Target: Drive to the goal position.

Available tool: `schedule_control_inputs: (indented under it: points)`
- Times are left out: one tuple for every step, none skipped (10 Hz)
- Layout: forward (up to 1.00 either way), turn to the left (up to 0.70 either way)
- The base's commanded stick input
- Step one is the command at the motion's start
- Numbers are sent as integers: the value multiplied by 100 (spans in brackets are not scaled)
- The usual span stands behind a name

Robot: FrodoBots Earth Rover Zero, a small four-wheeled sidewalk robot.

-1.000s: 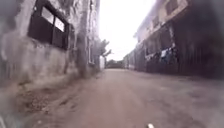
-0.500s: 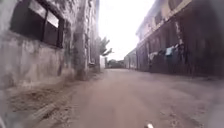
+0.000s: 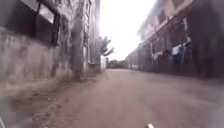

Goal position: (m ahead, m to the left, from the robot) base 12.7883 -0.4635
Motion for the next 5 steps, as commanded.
schedule_control_inputs:
  points:
    - [0,0]
    - [0,0]
    - [0,0]
    - [0,0]
    - [0,0]
